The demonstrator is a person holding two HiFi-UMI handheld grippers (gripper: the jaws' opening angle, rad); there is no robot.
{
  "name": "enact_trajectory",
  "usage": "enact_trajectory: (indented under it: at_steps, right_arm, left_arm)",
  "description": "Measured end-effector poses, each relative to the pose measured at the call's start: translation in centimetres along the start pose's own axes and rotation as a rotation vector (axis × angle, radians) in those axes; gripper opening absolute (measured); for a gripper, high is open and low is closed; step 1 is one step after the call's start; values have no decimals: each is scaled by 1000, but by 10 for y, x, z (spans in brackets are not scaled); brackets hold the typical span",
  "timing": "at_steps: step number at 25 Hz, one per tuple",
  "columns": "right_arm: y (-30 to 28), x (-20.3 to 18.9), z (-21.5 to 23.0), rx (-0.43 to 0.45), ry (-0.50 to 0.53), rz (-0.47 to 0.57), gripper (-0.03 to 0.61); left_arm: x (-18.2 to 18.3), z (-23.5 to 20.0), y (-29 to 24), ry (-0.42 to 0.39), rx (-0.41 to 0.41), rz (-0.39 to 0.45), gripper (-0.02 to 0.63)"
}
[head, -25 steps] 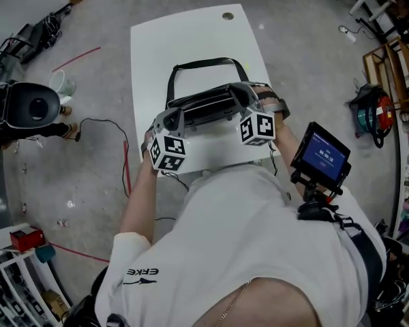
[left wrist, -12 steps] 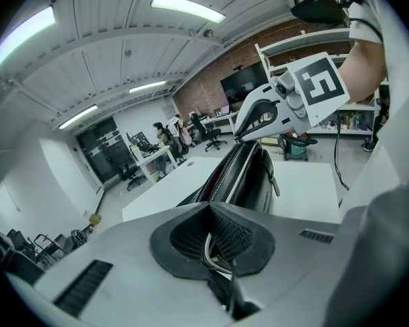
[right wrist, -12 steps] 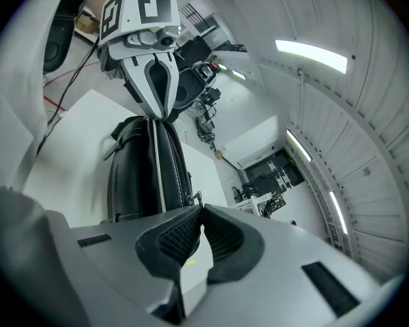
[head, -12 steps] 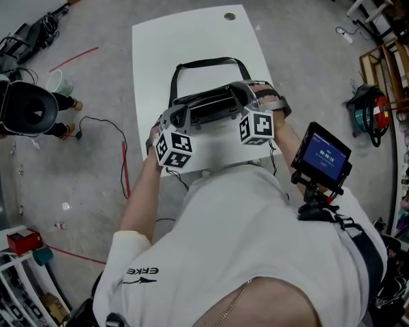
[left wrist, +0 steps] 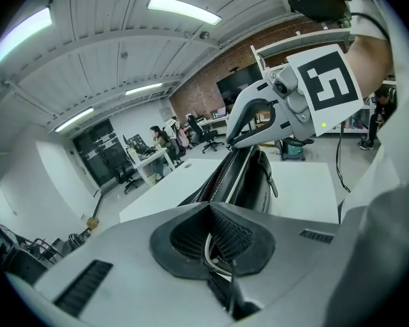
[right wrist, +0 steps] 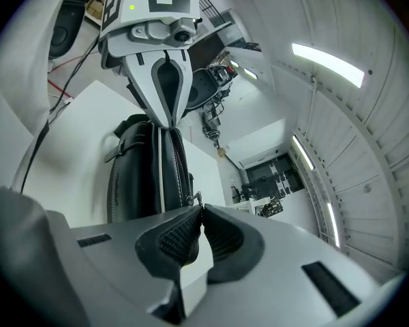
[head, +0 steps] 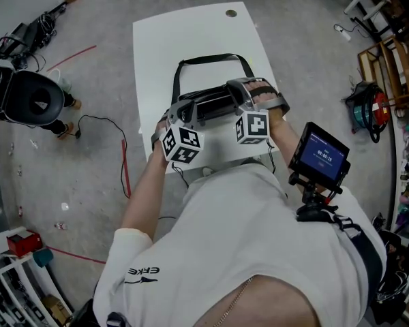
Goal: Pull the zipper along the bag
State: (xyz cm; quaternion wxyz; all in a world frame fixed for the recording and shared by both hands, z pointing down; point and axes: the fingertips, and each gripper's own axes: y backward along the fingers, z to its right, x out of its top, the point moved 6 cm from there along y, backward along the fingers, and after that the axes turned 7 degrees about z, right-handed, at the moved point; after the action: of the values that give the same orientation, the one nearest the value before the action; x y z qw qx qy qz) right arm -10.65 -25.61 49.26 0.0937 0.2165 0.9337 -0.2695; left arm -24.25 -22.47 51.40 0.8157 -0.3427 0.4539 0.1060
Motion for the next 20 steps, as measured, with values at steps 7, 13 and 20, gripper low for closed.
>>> enact_trajectory:
  at_steps: [7, 13, 20]
  right_arm:
    - [-1, 0, 2, -12, -14, -2, 15]
    - [2, 20, -8, 2, -29, 58, 15]
    - [9, 31, -15, 14, -75, 121, 15]
  left_arm:
    - [6, 0, -5, 25, 21, 21, 3]
    - [-10, -2, 23, 68, 110, 34, 3]
    - [-50, -20, 64, 133, 198, -87, 5]
